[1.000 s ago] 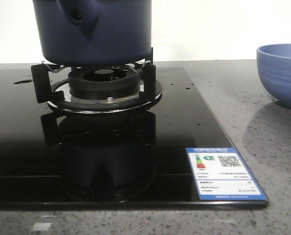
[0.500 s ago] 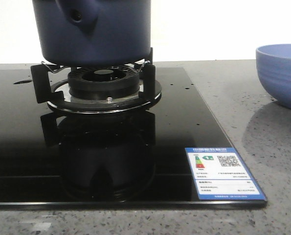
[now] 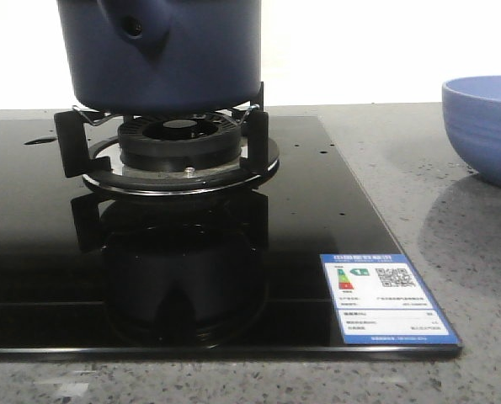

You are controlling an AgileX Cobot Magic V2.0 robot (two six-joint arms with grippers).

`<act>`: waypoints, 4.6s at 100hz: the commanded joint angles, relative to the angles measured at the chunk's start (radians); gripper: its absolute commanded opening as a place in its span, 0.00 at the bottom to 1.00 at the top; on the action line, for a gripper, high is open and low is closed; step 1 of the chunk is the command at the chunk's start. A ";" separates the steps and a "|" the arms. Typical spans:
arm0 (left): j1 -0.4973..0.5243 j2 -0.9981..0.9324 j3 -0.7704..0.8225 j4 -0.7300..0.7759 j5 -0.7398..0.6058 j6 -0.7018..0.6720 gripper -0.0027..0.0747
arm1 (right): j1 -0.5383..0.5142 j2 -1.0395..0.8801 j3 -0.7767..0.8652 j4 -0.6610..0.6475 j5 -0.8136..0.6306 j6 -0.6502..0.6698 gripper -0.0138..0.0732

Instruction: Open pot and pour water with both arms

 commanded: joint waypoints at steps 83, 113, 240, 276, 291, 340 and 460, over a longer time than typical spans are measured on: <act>-0.006 0.006 -0.024 -0.057 0.017 -0.009 0.01 | 0.001 0.004 -0.028 0.033 -0.036 -0.013 0.11; -0.005 0.006 -0.024 0.799 -0.134 -0.904 0.01 | 0.001 0.004 -0.028 0.033 -0.036 -0.013 0.11; 0.057 -0.326 0.322 1.644 -0.214 -1.791 0.01 | 0.001 0.004 -0.028 0.033 -0.036 -0.013 0.11; 0.057 -0.326 0.322 1.644 -0.214 -1.791 0.01 | 0.001 0.004 -0.028 0.033 -0.036 -0.013 0.11; 0.057 -0.326 0.322 1.644 -0.214 -1.791 0.01 | 0.001 0.004 -0.028 0.033 -0.036 -0.013 0.11; 0.057 -0.326 0.322 1.644 -0.214 -1.791 0.01 | 0.001 0.004 -0.052 -0.975 -0.253 0.982 0.11; 0.057 -0.326 0.322 1.644 -0.213 -1.791 0.01 | 0.149 -0.282 0.317 -1.270 -0.288 1.219 0.11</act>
